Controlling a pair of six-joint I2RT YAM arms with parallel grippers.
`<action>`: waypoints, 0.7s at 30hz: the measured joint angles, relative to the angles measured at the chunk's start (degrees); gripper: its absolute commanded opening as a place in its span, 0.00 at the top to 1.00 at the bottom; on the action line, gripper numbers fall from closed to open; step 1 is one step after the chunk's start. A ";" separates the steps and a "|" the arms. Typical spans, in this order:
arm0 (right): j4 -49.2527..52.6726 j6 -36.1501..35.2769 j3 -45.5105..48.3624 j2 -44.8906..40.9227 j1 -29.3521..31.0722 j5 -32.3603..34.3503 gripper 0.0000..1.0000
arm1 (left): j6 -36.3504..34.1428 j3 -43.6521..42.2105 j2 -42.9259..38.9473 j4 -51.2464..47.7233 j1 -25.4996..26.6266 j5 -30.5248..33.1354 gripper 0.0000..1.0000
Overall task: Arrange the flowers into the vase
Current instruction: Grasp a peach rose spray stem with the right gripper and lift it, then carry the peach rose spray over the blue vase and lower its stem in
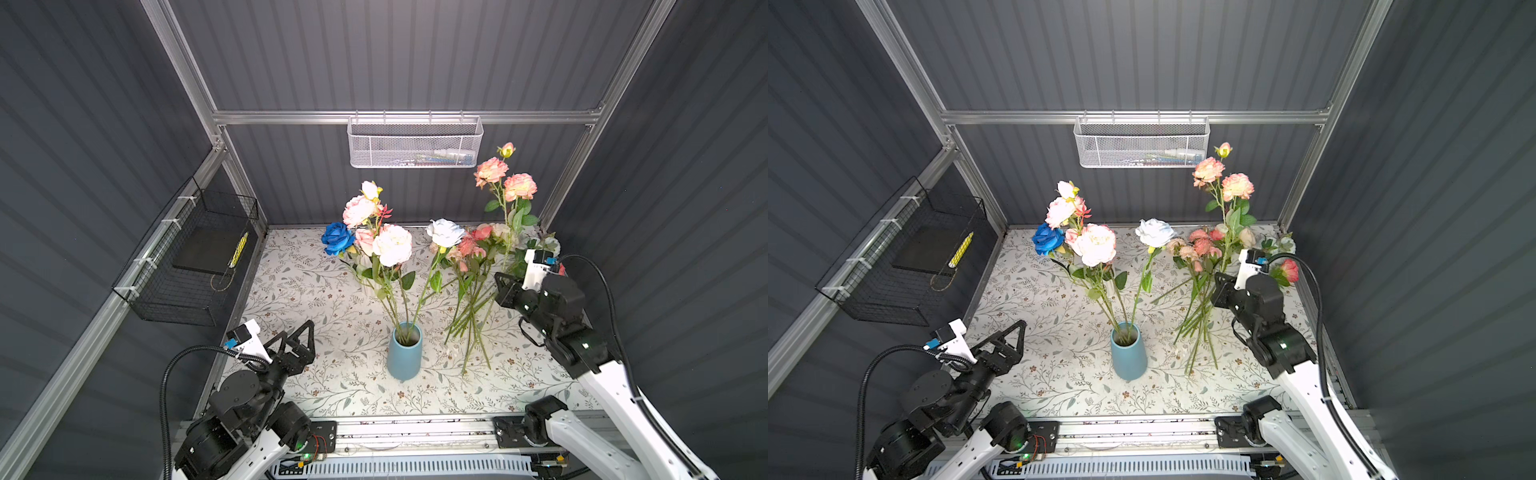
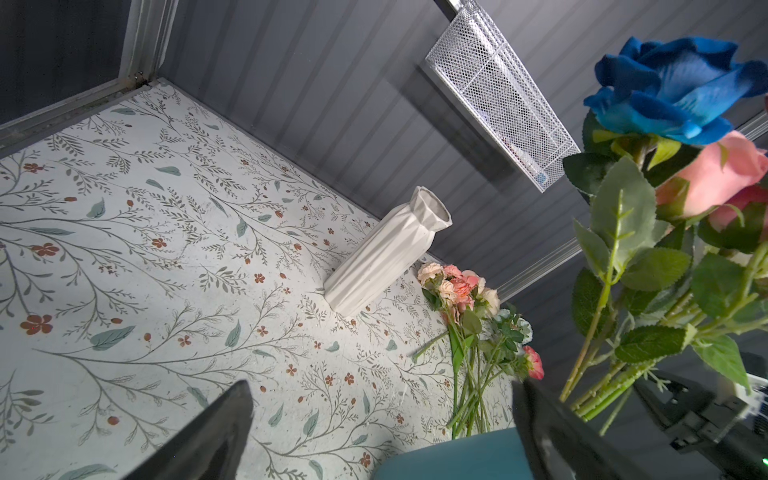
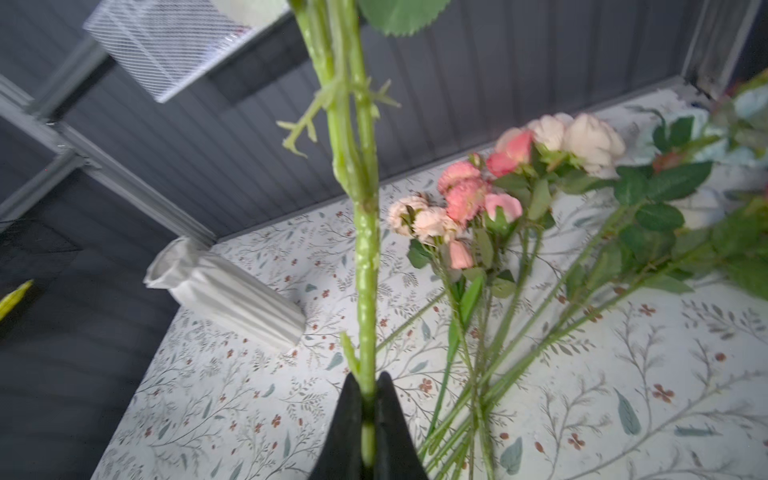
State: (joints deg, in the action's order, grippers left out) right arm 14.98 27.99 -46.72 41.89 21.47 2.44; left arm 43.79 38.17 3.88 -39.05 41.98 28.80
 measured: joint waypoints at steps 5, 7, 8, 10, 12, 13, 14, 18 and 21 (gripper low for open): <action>-0.15 -2.95 -3.21 -5.49 8.46 1.92 1.00 | 0.02 0.02 0.35 -0.02 0.00 0.22 0.00; -0.63 -4.17 -5.14 -6.47 11.43 2.21 1.00 | 0.02 0.02 0.52 -0.02 0.00 0.26 0.00; -1.16 -4.83 -6.25 -6.82 12.96 2.23 1.00 | 0.02 0.02 0.61 -0.02 0.00 0.33 0.00; -2.05 -6.12 -8.57 -7.41 15.43 2.14 1.00 | 0.04 0.02 0.68 -0.02 0.00 0.46 0.00; -3.48 -7.30 -11.02 -7.43 17.77 1.84 1.00 | 0.22 0.02 0.72 -0.02 0.00 0.66 0.00; -4.04 -7.82 -12.46 -7.17 18.99 1.60 1.00 | 0.31 0.04 0.79 -0.02 0.00 0.79 0.00; -4.72 -8.33 -13.90 -6.71 20.06 1.16 1.00 | 0.39 0.07 0.87 -0.02 0.00 0.85 0.00; -8.09 -9.90 -19.43 -2.47 23.69 -1.01 1.00 | 0.44 0.13 1.27 -0.02 0.00 1.27 0.00; -11.43 -11.69 -22.36 2.69 26.91 -1.44 1.00 | 0.48 0.13 1.66 0.00 0.00 1.27 0.00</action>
State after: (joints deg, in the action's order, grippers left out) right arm 3.55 16.29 -69.08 44.58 48.38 0.99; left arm 44.27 38.30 5.54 -39.05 41.98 30.06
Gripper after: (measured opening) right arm 0.072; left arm 0.997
